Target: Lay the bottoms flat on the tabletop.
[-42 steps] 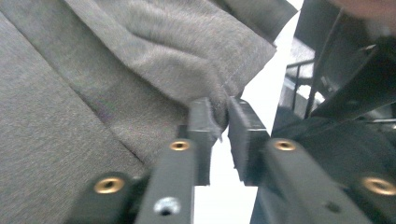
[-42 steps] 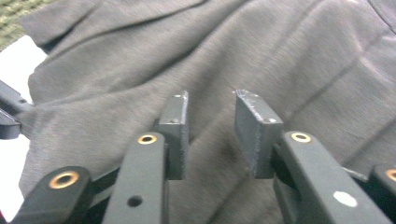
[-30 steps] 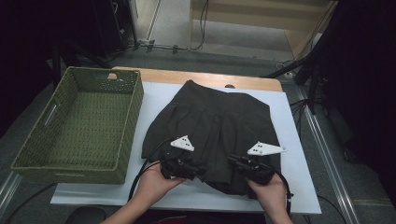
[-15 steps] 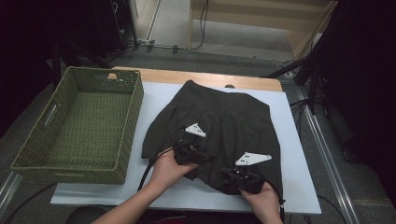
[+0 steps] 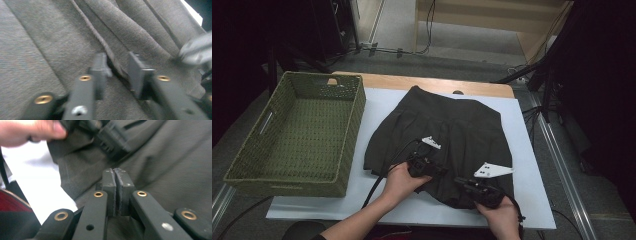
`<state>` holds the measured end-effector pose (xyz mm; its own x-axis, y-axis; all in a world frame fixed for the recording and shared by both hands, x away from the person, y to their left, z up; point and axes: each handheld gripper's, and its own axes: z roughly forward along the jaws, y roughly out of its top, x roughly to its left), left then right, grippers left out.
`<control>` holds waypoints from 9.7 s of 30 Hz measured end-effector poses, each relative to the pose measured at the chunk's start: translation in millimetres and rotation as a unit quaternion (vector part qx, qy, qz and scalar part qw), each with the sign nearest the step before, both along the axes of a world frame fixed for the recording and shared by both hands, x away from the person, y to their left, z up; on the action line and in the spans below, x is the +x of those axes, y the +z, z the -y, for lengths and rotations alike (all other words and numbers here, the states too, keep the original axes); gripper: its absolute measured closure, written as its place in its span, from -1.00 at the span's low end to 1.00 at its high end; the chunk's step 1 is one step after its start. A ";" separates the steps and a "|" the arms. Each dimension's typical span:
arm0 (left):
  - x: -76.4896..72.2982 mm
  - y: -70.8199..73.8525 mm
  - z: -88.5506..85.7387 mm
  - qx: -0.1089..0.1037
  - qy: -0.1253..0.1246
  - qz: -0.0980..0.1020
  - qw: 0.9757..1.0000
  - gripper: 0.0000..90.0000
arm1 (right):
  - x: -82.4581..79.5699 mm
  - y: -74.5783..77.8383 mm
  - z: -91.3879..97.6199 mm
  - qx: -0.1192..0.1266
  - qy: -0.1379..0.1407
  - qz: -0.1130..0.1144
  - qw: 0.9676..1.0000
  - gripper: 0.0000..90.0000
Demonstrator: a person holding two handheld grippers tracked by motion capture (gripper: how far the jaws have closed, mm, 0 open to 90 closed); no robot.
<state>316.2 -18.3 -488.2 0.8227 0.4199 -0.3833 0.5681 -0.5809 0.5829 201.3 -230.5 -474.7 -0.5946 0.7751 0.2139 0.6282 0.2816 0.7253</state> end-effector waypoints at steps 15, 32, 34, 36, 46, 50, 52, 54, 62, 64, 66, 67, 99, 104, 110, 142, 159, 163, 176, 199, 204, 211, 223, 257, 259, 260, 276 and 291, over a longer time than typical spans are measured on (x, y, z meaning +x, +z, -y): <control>-2.0 28.0 -14.2 -0.032 -0.002 -0.005 0.999 0.99 | 4.6 -10.6 -14.3 -0.015 0.015 -0.015 1.000 0.90; -8.1 25.2 -3.4 -0.020 -0.019 0.003 1.000 0.87 | -2.9 -16.2 -24.5 -0.025 0.044 -0.024 0.998 0.89; -7.1 27.7 -6.4 -0.020 -0.014 0.011 1.000 0.77 | -2.6 -10.2 -14.9 -0.019 0.029 -0.016 0.999 0.89; -5.5 29.1 -9.5 -0.024 -0.011 0.011 1.000 0.65 | -1.9 -3.2 -4.1 -0.016 0.011 -0.004 1.000 0.89; 5.1 33.3 -24.9 -0.027 0.008 0.036 0.999 0.04 | 7.6 0.9 41.4 -0.006 -0.063 0.006 0.998 0.58; 10.8 35.1 -33.2 -0.030 0.018 0.042 0.998 -0.07 | 11.7 -2.7 53.5 -0.013 -0.086 0.011 0.996 0.41; 15.3 37.0 -39.4 -0.033 0.024 0.043 0.998 -0.08 | 14.5 -4.4 58.7 -0.012 -0.093 0.015 0.995 0.31; 18.5 38.3 -43.6 -0.026 0.033 0.048 0.998 -0.14 | 16.9 -5.4 62.5 -0.009 -0.096 0.012 0.995 0.28; 31.8 42.9 -66.7 -0.012 0.062 0.064 0.996 -0.18 | 26.2 -10.2 76.8 -0.011 -0.120 0.013 0.993 -0.04; 34.2 43.1 -70.6 -0.016 0.068 0.063 0.996 -0.18 | 29.3 -10.8 80.5 -0.016 -0.128 0.013 0.991 -0.09; 36.7 42.8 -74.7 -0.017 0.073 0.063 0.995 -0.21 | 33.0 -11.7 84.2 -0.016 -0.136 0.010 0.991 -0.12; 37.4 42.6 -76.2 -0.017 0.073 0.063 0.995 -0.21 | 35.3 -12.1 86.7 -0.016 -0.142 0.009 0.990 -0.15; 33.5 32.9 -114.0 -0.007 0.123 0.066 0.990 -0.39 | 108.1 -23.3 131.8 -0.029 -0.221 0.001 0.975 -0.48; 30.9 32.3 -115.1 -0.005 0.127 0.071 0.989 -0.40 | 124.3 -32.8 138.1 -0.026 -0.237 -0.012 0.971 -0.47; 30.5 31.6 -116.9 -0.010 0.133 0.072 0.988 -0.42 | 135.7 -46.9 135.9 -0.010 -0.240 -0.038 0.970 -0.38; 63.9 40.0 -108.8 0.022 0.162 0.105 0.981 -0.49 | 174.7 -17.5 164.7 -0.057 -0.243 -0.027 0.968 0.83; 109.6 -7.5 -114.4 0.071 0.212 0.073 0.972 -0.47 | 176.2 -29.5 169.2 -0.037 -0.237 -0.051 0.969 0.82; 105.2 -7.8 -114.7 0.061 0.217 0.075 0.971 -0.19 | 178.3 -33.5 169.3 -0.040 -0.236 -0.056 0.969 0.82; 63.3 -2.7 -121.1 0.057 0.239 0.029 0.969 0.86 | 190.9 -22.8 170.1 -0.048 -0.232 -0.055 0.970 0.82; 97.0 39.5 -98.8 0.036 0.212 0.123 0.969 -0.24 | 172.4 -26.2 185.3 -0.029 -0.220 -0.050 0.974 0.23; 120.3 30.6 -89.1 0.064 0.208 0.119 0.969 -0.24 | 175.3 -14.5 184.9 -0.015 -0.221 -0.016 0.975 -0.06; 156.7 11.7 -84.9 0.056 0.223 0.113 0.967 -0.23 | 196.0 -22.3 180.0 0.002 -0.227 -0.029 0.973 -0.18; 184.2 -9.6 -73.6 0.057 0.231 0.087 0.967 0.00 | 212.0 -42.4 162.0 -0.027 -0.202 -0.059 0.977 0.54; 149.2 59.0 -102.8 0.011 0.242 0.090 0.966 -0.22 | 197.4 20.0 128.9 -0.029 -0.167 0.000 0.986 -0.06; 143.9 58.4 -103.4 0.018 0.240 0.094 0.966 -0.27 | 191.0 18.6 127.0 -0.019 -0.160 0.001 0.987 -0.06; 140.7 57.9 -104.3 0.018 0.235 0.090 0.968 -0.28 | 188.8 18.2 126.5 -0.018 -0.156 -0.001 0.988 -0.06; 90.4 47.1 -107.4 0.001 0.198 0.089 0.976 -0.58 | 144.0 8.8 104.2 -0.021 -0.116 0.011 0.993 -0.07; 44.3 26.5 -118.3 0.036 0.220 0.115 0.968 -0.86 | 110.8 8.5 76.7 -0.014 -0.073 0.016 0.997 -0.08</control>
<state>360.5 100.1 -461.7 0.6176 0.7683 -0.1681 0.6303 -0.3557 0.6901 312.1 -307.2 -466.2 -0.4813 0.8590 0.1747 0.6409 0.2089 0.7387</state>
